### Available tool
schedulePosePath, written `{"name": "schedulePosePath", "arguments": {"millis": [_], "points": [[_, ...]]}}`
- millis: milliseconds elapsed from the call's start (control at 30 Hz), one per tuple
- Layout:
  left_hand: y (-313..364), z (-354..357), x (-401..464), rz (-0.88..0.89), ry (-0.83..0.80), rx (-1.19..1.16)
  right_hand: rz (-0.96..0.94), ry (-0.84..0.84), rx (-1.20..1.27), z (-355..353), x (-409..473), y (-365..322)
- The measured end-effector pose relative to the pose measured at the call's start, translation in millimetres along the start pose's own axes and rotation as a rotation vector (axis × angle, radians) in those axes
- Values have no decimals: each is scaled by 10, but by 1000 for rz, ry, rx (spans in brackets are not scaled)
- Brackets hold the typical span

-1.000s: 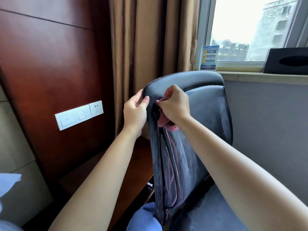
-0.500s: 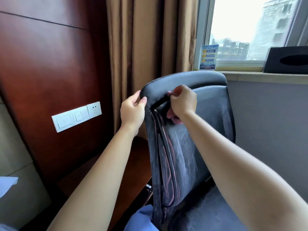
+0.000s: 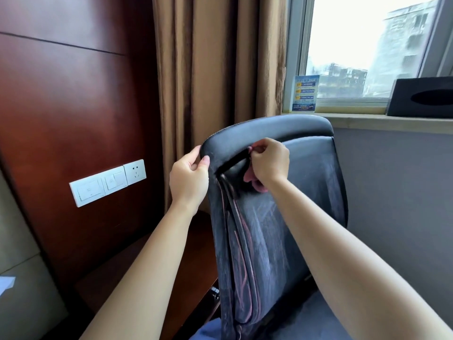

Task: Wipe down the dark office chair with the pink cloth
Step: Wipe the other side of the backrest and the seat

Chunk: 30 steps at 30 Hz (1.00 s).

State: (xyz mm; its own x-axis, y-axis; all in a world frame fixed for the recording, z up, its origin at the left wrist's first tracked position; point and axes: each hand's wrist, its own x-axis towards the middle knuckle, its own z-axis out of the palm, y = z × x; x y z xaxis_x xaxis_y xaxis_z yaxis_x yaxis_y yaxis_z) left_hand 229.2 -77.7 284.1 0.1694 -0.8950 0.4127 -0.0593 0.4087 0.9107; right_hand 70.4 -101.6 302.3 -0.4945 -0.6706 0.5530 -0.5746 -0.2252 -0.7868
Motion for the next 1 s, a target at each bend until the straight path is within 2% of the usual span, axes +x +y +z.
{"name": "schedulePosePath", "arguments": {"millis": [100,200,333,433,533,700,833,1000], "points": [[-24,17,29,10,-5,26,134,19,-11,-110,287,80],[-17,-15,80,-10,-41,77,92,-12,-42,-128,270,126],[153,-6,109,77,-103,311,-285,-37,-41,-3,-199,66],[345,141,154,219,-135,537,-398,-55,29,24,-457,20],[429,248,230,324,-175,770,-345,-67,88,-19,-412,53],[416,306,271,357,-153,945,-155,-20,62,-56,57,142],[344,350,247,387,-133,976,3,72,-35,-143,555,367],[329,340,244,390,-105,965,200,166,-45,-176,1055,794]]}}
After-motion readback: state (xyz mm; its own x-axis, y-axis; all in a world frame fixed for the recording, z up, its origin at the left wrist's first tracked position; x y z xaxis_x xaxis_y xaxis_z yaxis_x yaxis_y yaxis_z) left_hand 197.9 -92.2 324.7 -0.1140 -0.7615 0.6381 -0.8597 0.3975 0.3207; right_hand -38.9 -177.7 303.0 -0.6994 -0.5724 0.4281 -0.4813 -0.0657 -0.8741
